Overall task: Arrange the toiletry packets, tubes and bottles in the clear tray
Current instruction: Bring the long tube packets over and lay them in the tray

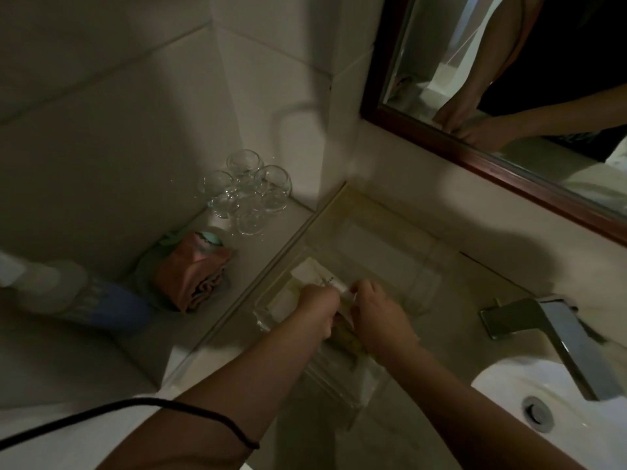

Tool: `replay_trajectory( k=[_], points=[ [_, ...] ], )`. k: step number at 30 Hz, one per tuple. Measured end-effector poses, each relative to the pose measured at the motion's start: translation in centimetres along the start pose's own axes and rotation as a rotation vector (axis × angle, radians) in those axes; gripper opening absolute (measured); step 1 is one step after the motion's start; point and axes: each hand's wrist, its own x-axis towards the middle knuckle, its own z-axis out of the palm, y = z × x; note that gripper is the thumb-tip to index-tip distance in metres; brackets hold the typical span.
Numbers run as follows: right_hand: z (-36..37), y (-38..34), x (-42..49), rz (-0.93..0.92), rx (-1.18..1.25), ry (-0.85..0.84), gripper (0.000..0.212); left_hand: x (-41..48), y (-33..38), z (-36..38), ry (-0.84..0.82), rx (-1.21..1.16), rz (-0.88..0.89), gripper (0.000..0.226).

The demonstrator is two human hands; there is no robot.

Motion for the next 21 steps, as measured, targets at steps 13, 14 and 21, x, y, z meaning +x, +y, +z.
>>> replay_trajectory(
  k=[13, 14, 21],
  points=[
    [1.5, -0.1, 0.0, -0.079, -0.152, 0.188, 0.035, -4.2, -0.5, -4.5, 0.137, 1.189, 0.697, 0.054],
    [1.7, -0.2, -0.3, -0.097, -0.177, 0.203, 0.036, -3.8, -0.9, -4.7, 0.093, 1.368, 0.726, 0.058],
    [1.8, 1.0, -1.4, 0.047, -0.198, 0.218, 0.039, -2.0, -1.2, -5.8, -0.123, 1.734, 0.713, 0.060]
  ],
)
